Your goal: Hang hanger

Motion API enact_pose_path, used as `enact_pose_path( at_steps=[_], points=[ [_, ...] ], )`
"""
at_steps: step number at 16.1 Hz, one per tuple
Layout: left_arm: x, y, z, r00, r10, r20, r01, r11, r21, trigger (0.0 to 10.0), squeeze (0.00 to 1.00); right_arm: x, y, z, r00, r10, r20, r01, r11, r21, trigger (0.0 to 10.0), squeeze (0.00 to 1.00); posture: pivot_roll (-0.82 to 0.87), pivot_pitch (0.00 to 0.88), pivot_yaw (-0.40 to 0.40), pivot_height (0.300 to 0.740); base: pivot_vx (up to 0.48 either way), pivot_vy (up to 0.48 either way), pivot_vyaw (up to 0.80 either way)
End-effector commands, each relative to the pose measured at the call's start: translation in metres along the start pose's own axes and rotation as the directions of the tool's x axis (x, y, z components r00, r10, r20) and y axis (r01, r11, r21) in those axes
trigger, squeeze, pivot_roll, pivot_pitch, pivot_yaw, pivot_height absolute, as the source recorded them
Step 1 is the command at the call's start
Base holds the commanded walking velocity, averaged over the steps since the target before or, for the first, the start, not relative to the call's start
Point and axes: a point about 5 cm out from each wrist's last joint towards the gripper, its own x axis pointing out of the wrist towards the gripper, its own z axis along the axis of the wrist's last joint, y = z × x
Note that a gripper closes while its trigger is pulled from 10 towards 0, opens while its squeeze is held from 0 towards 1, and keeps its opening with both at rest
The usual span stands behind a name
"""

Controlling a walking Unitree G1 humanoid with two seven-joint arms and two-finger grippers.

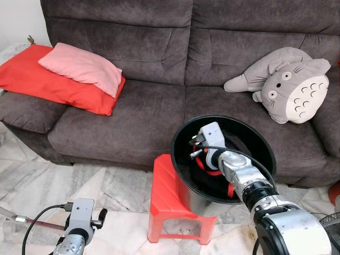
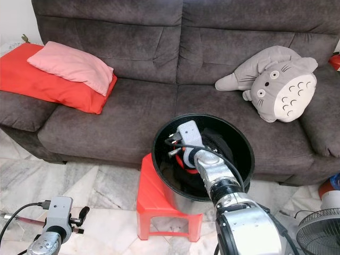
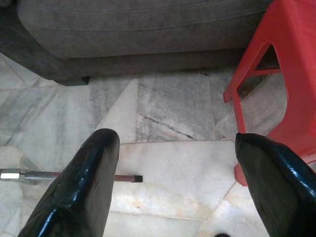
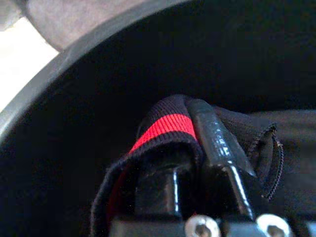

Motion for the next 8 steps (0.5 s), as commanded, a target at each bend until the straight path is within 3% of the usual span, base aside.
enact_pose_path(
  at_steps=[1,8],
  points=[
    [-0.003,0.001,-0.006,1.0,-0.002,-0.025,0.002,1.0,0.004,10.0,0.0,0.003,0.012,-0.011,0.996,0.064,-0.064,-0.066,0.997,-0.036,10.0,0.0,0.04,0.2,-0.007,0.74,0.0,0.0,0.0],
    [-0.014,0.022,-0.011,0.999,0.042,-0.01,-0.042,0.999,0.034,10.0,0.0,0.012,0.03,0.019,0.995,0.096,0.01,-0.095,0.994,-0.061,10.0,0.0,0.14,0.236,-0.003,0.74,0.0,0.0,0.0]
  ],
)
